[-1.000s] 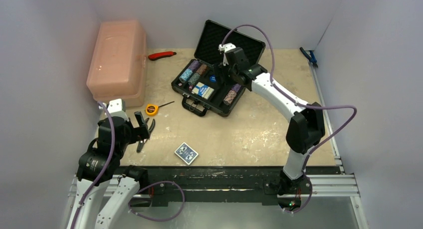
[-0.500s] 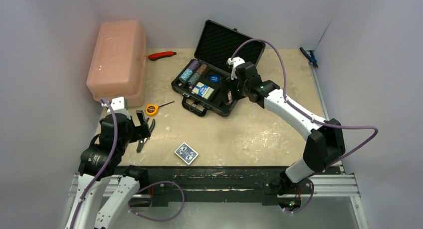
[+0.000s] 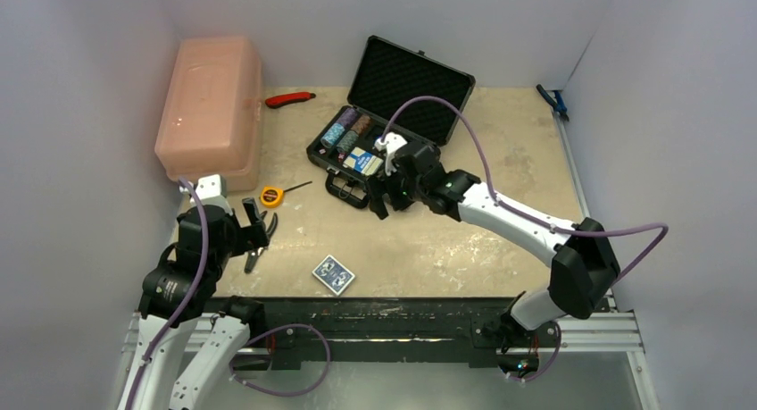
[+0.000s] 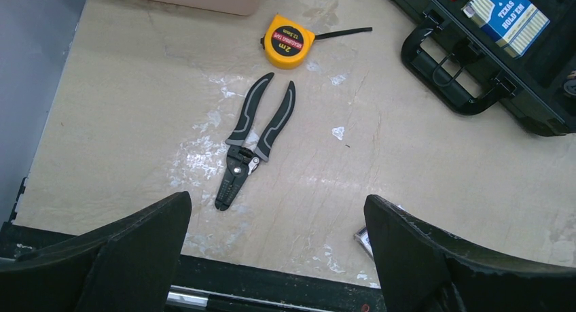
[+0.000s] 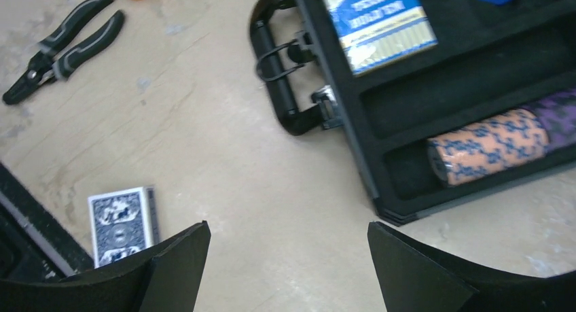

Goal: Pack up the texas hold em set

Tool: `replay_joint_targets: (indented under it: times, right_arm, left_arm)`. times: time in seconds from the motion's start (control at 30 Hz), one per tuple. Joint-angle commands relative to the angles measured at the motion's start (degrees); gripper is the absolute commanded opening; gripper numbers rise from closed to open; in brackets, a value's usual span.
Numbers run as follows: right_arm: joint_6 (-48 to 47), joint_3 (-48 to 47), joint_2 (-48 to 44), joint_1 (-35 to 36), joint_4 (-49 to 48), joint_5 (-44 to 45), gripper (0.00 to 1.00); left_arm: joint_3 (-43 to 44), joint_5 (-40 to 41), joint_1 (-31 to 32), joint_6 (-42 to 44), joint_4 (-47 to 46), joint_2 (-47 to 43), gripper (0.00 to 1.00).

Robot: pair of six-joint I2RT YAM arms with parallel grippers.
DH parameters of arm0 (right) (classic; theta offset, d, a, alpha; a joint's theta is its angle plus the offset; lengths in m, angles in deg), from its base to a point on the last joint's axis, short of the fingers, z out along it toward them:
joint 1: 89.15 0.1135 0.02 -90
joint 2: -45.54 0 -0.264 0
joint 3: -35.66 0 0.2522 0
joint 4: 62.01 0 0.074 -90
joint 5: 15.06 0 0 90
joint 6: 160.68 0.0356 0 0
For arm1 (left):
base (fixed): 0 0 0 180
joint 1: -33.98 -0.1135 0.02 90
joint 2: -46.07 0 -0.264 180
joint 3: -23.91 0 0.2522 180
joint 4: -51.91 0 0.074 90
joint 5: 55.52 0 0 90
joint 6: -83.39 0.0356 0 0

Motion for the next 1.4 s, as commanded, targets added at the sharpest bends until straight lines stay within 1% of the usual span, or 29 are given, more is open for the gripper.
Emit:
replay_joint_targets:
  times: [0.0,0.3,0.5,0.93,1.13,1.27,1.37]
  right_arm:
    - [-0.68,-1.17,2.16,4.72,-2.71,0.28,0.91]
    - [-2.21,-6.71,9.46,13.44,-0.95,4.04,0.92]
    - [-1.72,-8.8,12.51,16.44,-0.87,3.82,0.93]
    - [-1.26,-11.42,18.27,20.82,0.93,5.56,0.99]
    - [2.87,-13.05,20.2,23.53,2.12,7.95,0.99]
    - [6.9,-12.43,21.14,25.0,1.65,7.39,0.99]
    - [8.17,-12.34,21.73,26.63,1.64,7.45,0.99]
  left_arm:
    - [1.3,-0.73,-0.55,0.41,-0.9,-0.36,1.0]
    - [1.13,-0.97,-0.55,0.56,-1.16,-1.02,1.0]
    - [1.04,-0.93,-0.55,0.63,-1.25,-1.15,1.0]
    - [1.12,0.96,-0.63,0.19,-0.86,-1.06,1.0]
    - [1.08,0.96,-0.64,0.19,-0.9,-1.07,1.0]
    - [1.09,1.18,-0.64,0.1,-0.79,-1.07,1.0]
    - [1.08,1.27,-0.64,0.1,-0.8,-1.1,1.0]
